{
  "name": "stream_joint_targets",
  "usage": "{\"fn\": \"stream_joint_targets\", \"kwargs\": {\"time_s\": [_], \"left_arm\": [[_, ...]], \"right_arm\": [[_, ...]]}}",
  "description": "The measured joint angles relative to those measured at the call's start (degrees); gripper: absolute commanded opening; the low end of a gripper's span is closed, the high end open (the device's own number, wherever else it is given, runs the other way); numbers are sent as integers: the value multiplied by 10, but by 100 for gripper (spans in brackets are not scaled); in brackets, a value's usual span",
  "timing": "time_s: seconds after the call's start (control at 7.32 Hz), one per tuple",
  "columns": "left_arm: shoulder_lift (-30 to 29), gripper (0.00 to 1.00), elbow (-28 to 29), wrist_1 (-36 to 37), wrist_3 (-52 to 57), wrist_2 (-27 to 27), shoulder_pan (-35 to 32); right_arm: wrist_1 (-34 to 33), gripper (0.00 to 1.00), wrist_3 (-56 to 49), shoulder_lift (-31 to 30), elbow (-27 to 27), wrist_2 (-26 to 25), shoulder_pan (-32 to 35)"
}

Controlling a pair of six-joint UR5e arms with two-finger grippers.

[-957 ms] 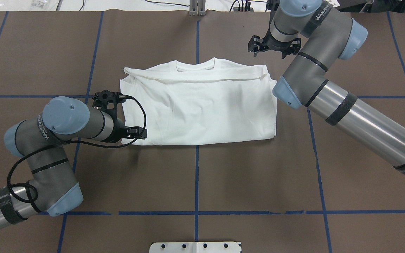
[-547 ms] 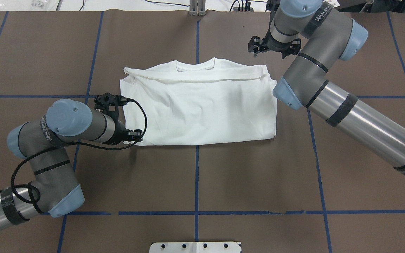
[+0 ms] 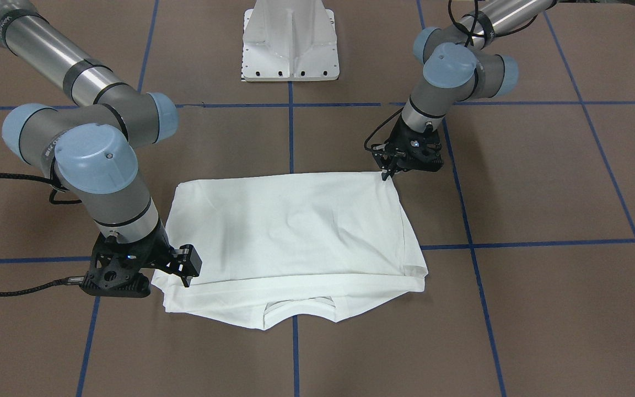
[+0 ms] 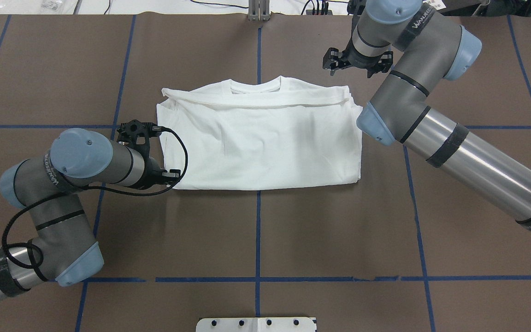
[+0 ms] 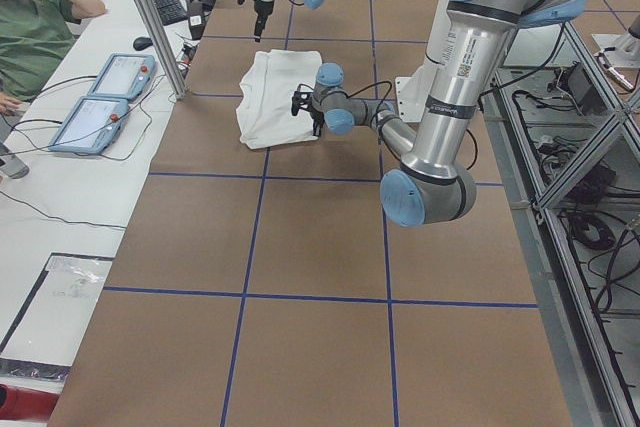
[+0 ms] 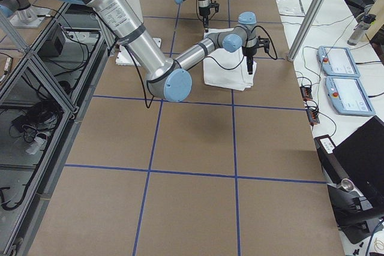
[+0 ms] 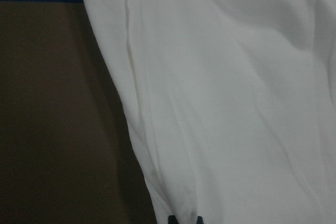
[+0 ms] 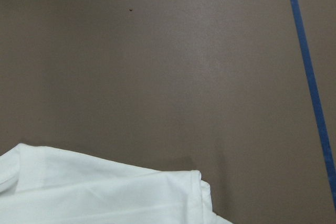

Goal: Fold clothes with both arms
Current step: 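Grasp the shirt edge with the left gripper and drag it farther from the robot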

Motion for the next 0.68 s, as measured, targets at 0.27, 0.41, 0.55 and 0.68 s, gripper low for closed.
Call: {"fn": "stream_joint_targets", "kwargs": {"time_s": [0.27, 0.41, 0.55, 0.68], "left_arm": [[34, 0, -11, 3, 83, 0, -52], [37, 0, 2, 10, 146, 0, -93], [20, 0, 39, 20, 205, 0, -144], [-19, 0, 97, 25, 243, 0, -187]], "right_arm": [[1, 100, 0, 0, 1, 0, -2], [1, 100, 1, 0, 3, 0, -4], [1, 100, 3, 0, 9, -1, -8], [1, 100, 9, 2, 13, -1, -14]]}}
